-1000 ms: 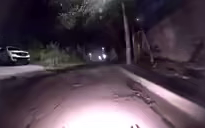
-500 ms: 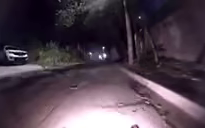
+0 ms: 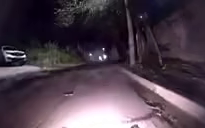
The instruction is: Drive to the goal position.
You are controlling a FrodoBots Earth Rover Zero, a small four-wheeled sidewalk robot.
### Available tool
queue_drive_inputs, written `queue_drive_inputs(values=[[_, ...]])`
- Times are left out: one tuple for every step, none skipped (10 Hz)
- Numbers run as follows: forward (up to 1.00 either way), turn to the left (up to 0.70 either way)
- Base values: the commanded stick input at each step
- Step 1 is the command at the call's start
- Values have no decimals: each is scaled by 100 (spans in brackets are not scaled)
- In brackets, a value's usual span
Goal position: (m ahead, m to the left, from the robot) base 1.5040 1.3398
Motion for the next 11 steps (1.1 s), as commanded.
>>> queue_drive_inputs(values=[[70, 0], [70, 0], [70, 0], [70, 0], [70, 0], [70, 0], [70, 0], [70, 0], [70, 0], [70, 0], [70, 0]])
